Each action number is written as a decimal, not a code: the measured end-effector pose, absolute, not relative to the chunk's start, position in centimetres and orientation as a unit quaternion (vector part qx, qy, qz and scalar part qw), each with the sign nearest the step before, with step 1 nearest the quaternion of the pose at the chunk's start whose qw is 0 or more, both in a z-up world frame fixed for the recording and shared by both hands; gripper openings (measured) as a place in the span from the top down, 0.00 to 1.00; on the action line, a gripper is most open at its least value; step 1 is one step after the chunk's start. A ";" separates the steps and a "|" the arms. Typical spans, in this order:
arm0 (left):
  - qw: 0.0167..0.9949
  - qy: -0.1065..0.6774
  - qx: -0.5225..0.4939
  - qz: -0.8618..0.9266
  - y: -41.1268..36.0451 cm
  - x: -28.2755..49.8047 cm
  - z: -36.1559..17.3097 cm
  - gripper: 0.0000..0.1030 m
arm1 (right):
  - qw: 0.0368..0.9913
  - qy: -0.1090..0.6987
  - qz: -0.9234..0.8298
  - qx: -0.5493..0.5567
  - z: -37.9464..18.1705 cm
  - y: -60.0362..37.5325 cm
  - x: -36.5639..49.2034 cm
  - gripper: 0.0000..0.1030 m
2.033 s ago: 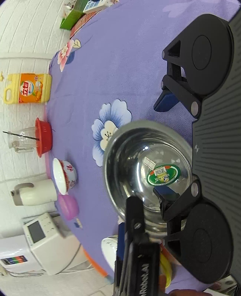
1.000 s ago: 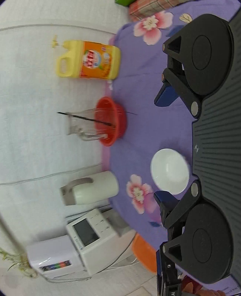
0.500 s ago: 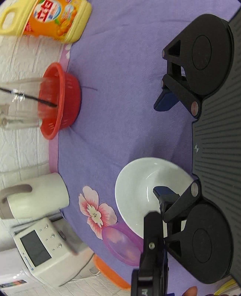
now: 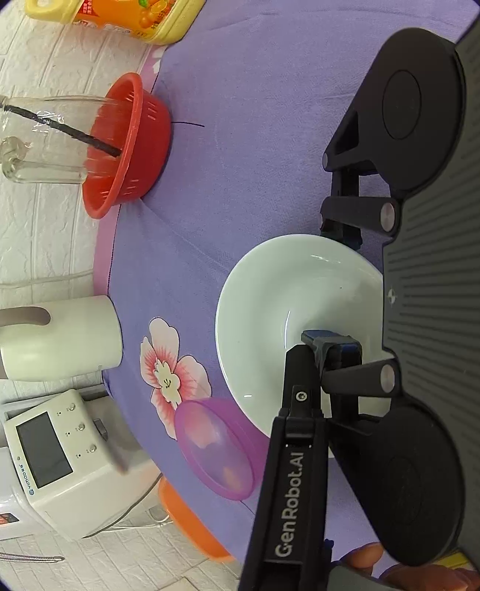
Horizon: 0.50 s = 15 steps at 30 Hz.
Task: Organize plates and bowls
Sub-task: 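Close both grippers on the white bowl rim, then carry the white bowl with both grippers and lower it into the steel bowl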
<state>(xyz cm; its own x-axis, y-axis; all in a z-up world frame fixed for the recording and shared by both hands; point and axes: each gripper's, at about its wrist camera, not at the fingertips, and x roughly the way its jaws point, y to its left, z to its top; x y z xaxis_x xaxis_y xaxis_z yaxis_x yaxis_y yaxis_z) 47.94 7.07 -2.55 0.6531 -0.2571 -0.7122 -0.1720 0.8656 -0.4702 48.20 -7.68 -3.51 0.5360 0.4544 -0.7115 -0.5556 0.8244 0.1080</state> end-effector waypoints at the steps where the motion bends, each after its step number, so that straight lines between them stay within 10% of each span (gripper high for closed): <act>1: 0.874 0.414 -0.255 -0.027 6.9 47.5 -2.3 0.81 | 0.875 0.384 0.288 -0.067 -3.3 -7.8 47.7 0.28; 15: 0.885 0.387 -0.239 -0.101 1.5 35.5 1.9 0.82 | 0.902 0.350 0.239 -0.084 1.1 -12.1 35.5 0.28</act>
<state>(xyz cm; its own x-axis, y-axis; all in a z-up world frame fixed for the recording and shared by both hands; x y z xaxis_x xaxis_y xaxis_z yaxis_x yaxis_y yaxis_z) 35.52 1.51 1.88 0.6797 -0.3641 -0.6367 -0.0052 0.8656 -0.5006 35.46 -12.08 1.12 0.6414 0.3723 -0.6708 -0.4891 0.8721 0.0163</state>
